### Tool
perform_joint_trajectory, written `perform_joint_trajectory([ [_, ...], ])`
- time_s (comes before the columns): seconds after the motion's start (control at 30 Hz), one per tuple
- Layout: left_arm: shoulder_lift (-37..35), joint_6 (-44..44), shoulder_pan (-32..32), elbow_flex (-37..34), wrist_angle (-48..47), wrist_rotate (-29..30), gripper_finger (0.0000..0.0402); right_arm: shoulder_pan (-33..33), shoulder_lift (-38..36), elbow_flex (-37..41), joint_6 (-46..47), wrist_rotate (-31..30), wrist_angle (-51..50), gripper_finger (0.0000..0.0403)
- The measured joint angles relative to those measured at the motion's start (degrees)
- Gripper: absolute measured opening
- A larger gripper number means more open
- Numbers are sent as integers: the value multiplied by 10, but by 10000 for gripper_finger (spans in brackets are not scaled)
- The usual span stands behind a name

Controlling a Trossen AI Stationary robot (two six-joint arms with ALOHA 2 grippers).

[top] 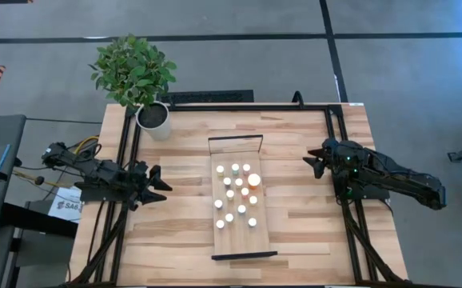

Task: Pick and place medicine bottles onto shelf by color
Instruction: Return to Home Position

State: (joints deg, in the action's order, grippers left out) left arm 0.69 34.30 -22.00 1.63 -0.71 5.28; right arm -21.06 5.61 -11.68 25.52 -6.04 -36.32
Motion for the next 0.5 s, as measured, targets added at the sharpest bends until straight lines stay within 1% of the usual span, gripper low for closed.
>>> perform_joint_trajectory([
  [0.3,0,-134,0,0,12,103,204,0,0,0,0,0,0,234],
  [0.5,0,-204,0,0,15,144,204,0,0,0,0,0,0,234],
])
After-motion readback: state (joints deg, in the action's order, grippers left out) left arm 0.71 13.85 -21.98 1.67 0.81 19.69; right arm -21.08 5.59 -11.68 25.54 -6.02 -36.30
